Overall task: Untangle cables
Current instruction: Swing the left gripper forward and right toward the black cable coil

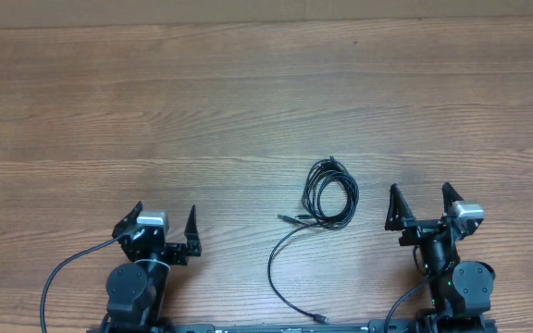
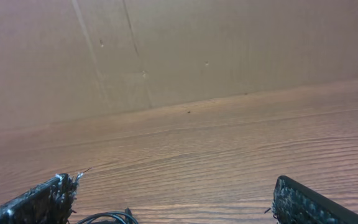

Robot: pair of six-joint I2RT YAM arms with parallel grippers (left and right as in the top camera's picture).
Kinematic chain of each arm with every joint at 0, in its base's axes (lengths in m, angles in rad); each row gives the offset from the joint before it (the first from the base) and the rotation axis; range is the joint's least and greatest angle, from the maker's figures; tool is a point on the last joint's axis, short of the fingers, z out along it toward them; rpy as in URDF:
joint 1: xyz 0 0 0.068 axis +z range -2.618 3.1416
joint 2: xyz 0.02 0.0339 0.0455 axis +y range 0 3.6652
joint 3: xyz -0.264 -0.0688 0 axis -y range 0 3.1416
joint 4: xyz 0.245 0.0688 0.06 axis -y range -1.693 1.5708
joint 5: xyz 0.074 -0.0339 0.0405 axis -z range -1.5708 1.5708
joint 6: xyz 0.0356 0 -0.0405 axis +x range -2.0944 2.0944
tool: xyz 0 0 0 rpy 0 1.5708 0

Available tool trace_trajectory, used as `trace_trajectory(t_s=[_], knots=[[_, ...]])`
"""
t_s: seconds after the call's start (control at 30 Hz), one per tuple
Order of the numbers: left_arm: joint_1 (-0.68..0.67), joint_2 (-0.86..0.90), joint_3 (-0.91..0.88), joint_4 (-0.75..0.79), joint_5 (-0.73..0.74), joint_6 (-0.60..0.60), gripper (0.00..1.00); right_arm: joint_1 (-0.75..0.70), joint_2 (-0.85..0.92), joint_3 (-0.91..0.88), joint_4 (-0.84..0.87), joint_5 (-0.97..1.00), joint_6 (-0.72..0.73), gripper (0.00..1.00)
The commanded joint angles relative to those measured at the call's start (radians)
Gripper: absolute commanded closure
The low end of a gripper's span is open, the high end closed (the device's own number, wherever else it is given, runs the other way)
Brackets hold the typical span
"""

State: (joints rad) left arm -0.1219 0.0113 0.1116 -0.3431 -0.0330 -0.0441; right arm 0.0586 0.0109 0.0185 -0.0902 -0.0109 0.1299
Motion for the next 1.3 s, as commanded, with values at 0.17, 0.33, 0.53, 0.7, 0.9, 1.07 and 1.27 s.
trace_trajectory(t_s=[0.17, 0.33, 0.53, 0.7, 0.9, 1.07, 1.27], knots=[[0.003, -0.005, 0.084, -0.07, 0.009, 0.023, 0.0, -0.004, -0.008, -0.01, 0.006, 0.01, -0.006, 0.0], [0.004, 0.017, 0.099, -0.076, 0.019, 0.023, 0.0, -0.004, -0.008, -0.01, 0.006, 0.01, -0.006, 0.0], [0.004, 0.119, 0.147, -0.076, 0.069, 0.023, 0.0, -0.004, -0.008, -0.01, 0.006, 0.01, -0.006, 0.0], [0.003, 0.264, 0.223, -0.087, 0.128, 0.023, 0.0, -0.004, -0.008, -0.01, 0.006, 0.01, -0.006, 0.0], [0.003, 0.472, 0.373, -0.143, 0.145, 0.064, 0.0, -0.004, -0.008, -0.01, 0.006, 0.01, -0.006, 0.0], [0.003, 0.632, 0.515, -0.218, 0.189, 0.093, 0.0, -0.004, -0.008, -0.01, 0.006, 0.01, -0.006, 0.0], [0.003, 0.802, 0.657, -0.307, 0.215, 0.101, 0.0, -0.004, -0.008, -0.01, 0.006, 0.01, -0.006, 0.0]])
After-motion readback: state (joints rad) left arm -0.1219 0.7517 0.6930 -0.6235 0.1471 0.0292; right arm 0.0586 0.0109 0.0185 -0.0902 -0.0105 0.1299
